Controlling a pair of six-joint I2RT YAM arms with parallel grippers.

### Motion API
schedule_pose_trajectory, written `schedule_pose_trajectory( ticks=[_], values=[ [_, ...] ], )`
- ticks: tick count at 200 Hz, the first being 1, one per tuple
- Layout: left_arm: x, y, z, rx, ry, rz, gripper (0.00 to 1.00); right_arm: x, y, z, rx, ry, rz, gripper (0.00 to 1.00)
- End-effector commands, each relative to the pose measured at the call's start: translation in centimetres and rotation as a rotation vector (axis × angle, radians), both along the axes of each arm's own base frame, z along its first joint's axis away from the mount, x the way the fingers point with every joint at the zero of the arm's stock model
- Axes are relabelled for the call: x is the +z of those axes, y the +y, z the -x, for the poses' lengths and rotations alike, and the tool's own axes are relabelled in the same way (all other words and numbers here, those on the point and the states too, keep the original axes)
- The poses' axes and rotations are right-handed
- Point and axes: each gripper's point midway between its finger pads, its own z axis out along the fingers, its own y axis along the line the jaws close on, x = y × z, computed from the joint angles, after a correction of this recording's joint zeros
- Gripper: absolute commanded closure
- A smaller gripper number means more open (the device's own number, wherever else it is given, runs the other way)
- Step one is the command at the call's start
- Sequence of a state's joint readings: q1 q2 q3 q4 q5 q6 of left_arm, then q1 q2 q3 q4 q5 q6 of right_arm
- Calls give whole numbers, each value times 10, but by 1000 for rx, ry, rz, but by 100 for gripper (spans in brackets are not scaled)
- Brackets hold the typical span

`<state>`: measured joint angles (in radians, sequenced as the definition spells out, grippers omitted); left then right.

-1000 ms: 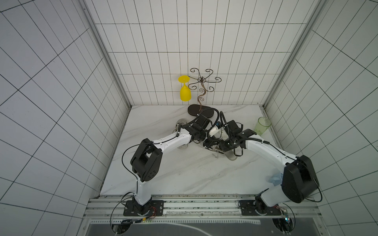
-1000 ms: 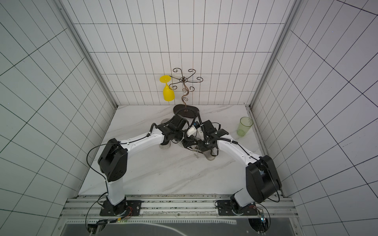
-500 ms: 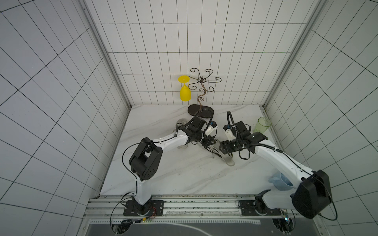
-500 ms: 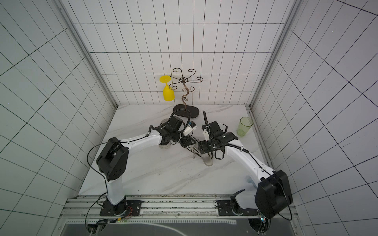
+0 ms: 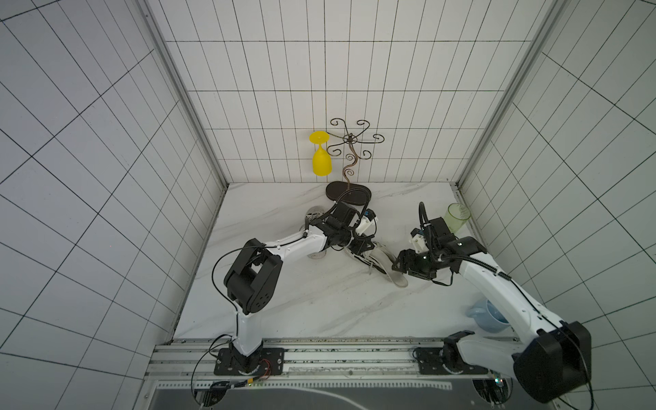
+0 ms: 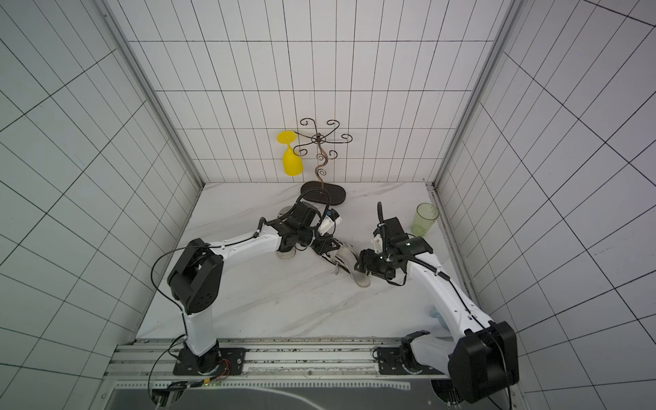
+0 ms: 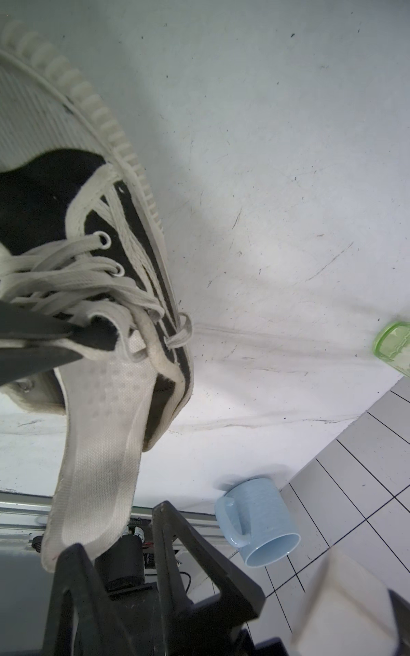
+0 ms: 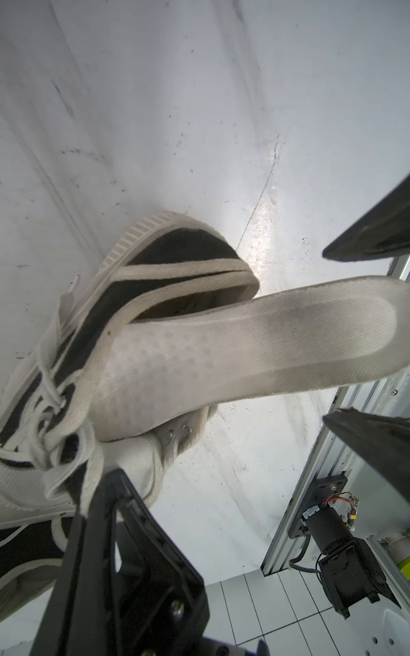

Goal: Insert the insole into the shoe

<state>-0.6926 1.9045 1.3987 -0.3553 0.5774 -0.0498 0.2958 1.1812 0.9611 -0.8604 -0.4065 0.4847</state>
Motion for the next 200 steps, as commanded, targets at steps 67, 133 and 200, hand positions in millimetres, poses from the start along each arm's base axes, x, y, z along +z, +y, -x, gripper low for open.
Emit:
schedule_pose_trajectory(
  ticks=[67,133,200],
  values=[
    [33,-15,-16,4,-68,89,100,-45,0,34,-78,203,-122,33],
    [37,-15,-17,10,-72,94,100,-41,8,22,-83,177,-212,69],
    [38,-13,-5,-47,-81,88,100,-21,-13,-7,-131,58,-126,82]
  ],
)
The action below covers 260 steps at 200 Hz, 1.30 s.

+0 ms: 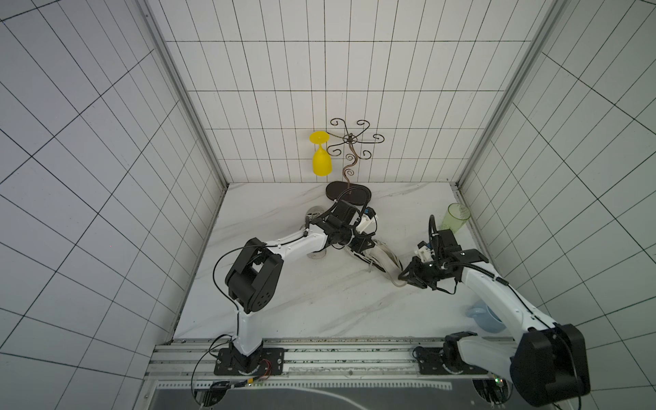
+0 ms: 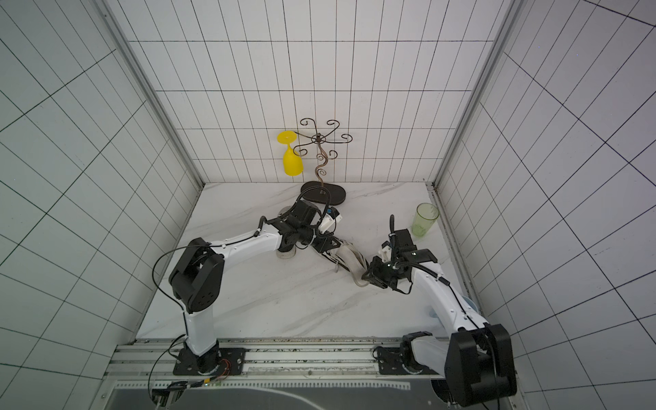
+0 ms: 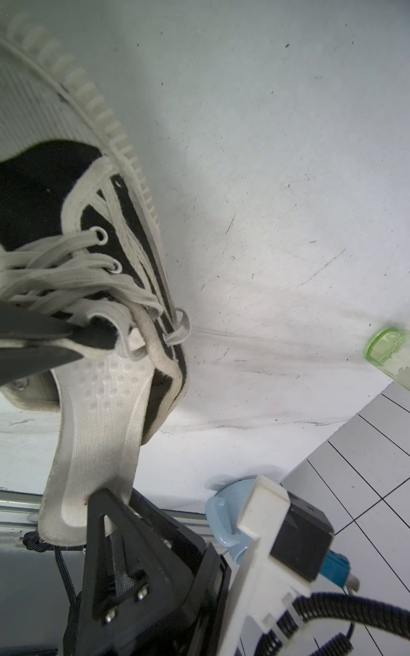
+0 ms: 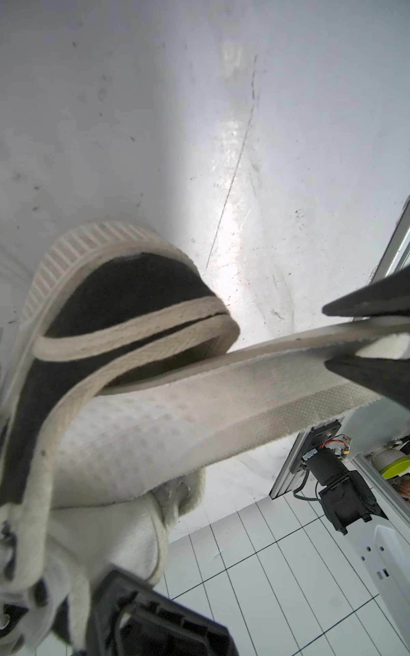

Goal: Insert the insole into the shoe

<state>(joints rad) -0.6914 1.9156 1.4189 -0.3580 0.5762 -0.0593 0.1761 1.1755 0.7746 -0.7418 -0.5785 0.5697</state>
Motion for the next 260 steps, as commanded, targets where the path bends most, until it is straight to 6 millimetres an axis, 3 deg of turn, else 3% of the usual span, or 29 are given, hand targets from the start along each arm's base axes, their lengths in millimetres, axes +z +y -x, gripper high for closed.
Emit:
schedule_pose_trajectory(
  ticks=[1,30,64,119,149,191,229,260],
  values=[
    [36,-11,-1,-56,-84,85,100,18,-7,-20,-7,-82,40,82],
    [38,-14,6,-96,-83,84,100,50,-7,-46,63,-249,110,81],
    [25,-13,10,-134,-66,45,100,64,-16,-62,173,-308,282,82],
    [26,-16,3,-89,-49,52,100,40,9,-62,300,-308,358,83],
    [26,-19,-2,-49,-24,65,100,22,6,-56,268,-275,372,87],
    [34,-21,7,-81,-2,116,100,34,21,-69,196,-453,262,88],
    [41,-23,10,-90,18,141,100,19,31,-69,236,-527,296,90],
    [39,-22,11,-89,36,141,100,19,35,-74,223,-620,329,91]
  ],
)
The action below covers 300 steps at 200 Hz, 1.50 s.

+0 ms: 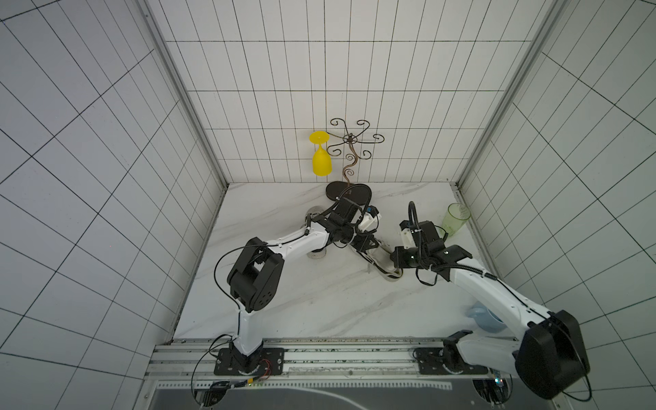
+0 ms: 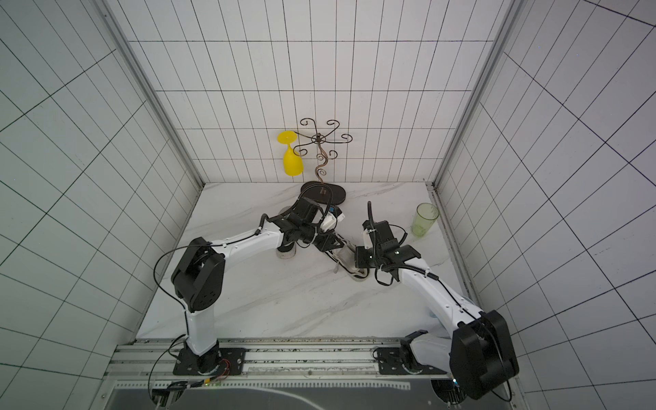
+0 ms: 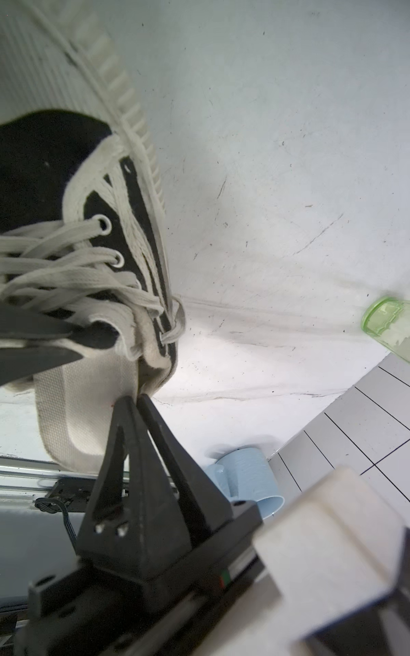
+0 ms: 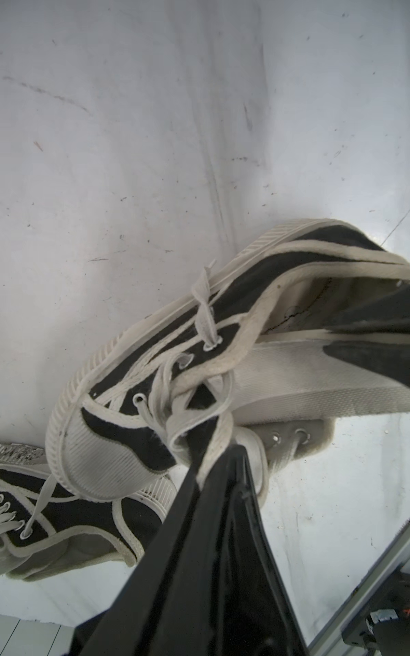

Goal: Insert the insole into the shoe

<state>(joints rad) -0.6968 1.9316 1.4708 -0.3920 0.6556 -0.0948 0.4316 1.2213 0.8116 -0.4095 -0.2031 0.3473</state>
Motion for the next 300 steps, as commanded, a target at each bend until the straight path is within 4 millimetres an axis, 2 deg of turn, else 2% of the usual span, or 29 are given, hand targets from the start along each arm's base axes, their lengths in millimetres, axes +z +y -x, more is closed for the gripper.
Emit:
schedule_pose_trajectory(
  ticks=[1,28,47,84,108,128,158,182,245,276,300],
  values=[
    [25,-11,3,-47,-24,94,100,-1,1,-10,-18,-122,22,91],
    [22,-9,3,-46,-12,93,100,-13,-13,-14,-59,-164,142,94],
    [23,-8,3,-53,-8,95,100,-12,-15,-18,-69,-224,169,94],
    [18,-7,11,-90,4,86,100,5,-22,-28,-109,-347,178,96],
    [14,-5,13,-100,4,72,100,13,-17,-30,-71,-400,169,97],
    [11,-5,13,-100,10,67,100,7,-10,-29,-30,-412,158,97],
    [12,-5,12,-89,20,70,100,-18,-10,-23,-16,-367,181,98],
    [12,-5,14,-102,25,76,100,-19,-11,-26,-18,-400,195,100],
    [4,-5,17,-120,57,68,100,-5,9,-44,70,-486,205,100],
    [3,-4,16,-113,50,61,100,-16,7,-47,83,-479,250,100],
    [5,-2,13,-105,43,64,100,-36,6,-45,70,-408,255,100]
  ],
)
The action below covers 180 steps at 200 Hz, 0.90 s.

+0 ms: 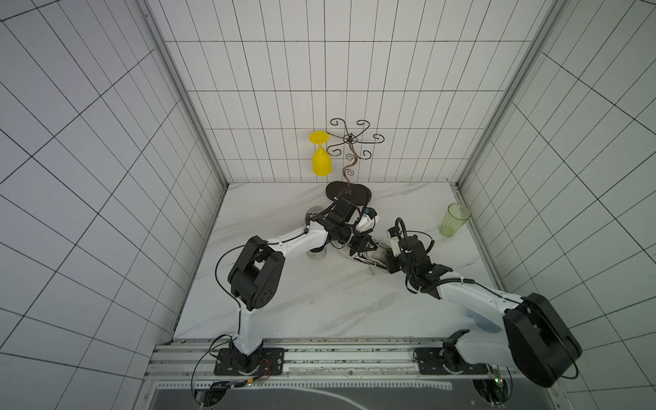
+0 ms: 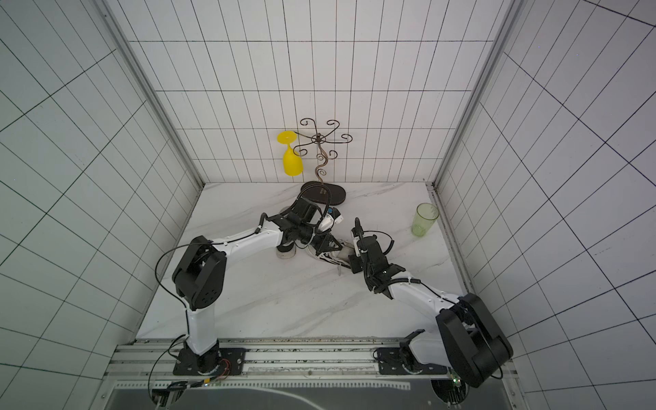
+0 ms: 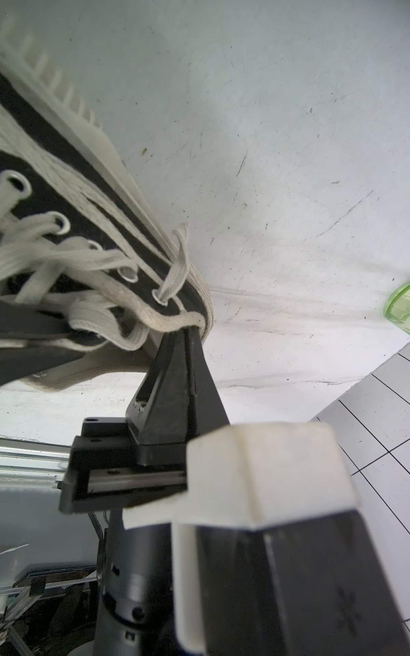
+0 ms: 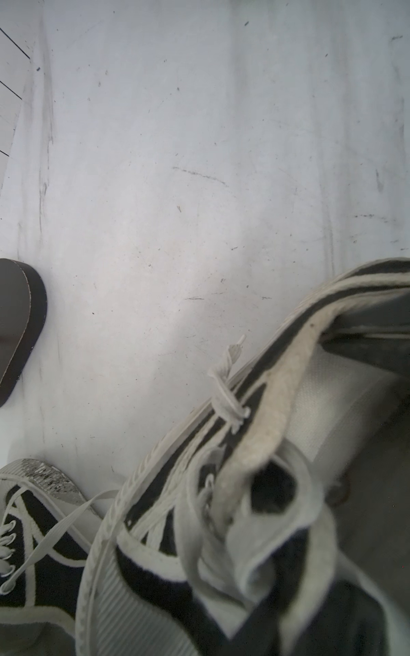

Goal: Insert the insole into the shoe

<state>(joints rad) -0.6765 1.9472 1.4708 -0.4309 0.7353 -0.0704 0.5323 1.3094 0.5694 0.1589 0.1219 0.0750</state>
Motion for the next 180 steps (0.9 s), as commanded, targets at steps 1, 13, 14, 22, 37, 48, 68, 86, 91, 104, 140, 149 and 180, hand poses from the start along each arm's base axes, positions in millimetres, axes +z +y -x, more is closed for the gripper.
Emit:
schedule_pose_trajectory(
  ticks=[1,13,14,22,37,48,68,86,91,104,140,149,180],
  values=[
    [11,-8,6,-55,-15,54,100,-6,7,-4,8,2,-10,100],
    [13,-5,3,-44,-21,57,100,-15,5,-4,-17,43,0,100],
    [13,-5,3,-43,-21,57,100,-17,5,-3,-18,48,5,100],
    [14,-4,1,-36,-24,58,100,-23,1,-3,-46,85,28,100],
    [17,-1,-3,-24,-28,61,100,-26,-8,-4,-107,123,54,93],
    [18,1,-5,-16,-32,63,100,-20,-7,-4,-108,122,42,84],
    [21,4,-8,-7,-40,66,100,1,-4,-8,-120,106,4,60],
    [20,6,-9,-2,-41,64,100,24,-3,-14,-138,88,-29,50],
    [18,7,-9,2,-40,60,100,30,-3,-15,-143,89,-42,48],
    [14,8,-10,9,-39,51,100,46,-6,-20,-157,93,-82,43],
    [10,8,-11,17,-35,47,100,70,-19,-25,-177,139,-218,33],
    [11,8,-11,22,-35,47,100,67,-21,-23,-181,165,-225,32],
    [8,9,-15,41,-35,39,100,45,-25,-11,-224,288,-258,31]
  ],
)
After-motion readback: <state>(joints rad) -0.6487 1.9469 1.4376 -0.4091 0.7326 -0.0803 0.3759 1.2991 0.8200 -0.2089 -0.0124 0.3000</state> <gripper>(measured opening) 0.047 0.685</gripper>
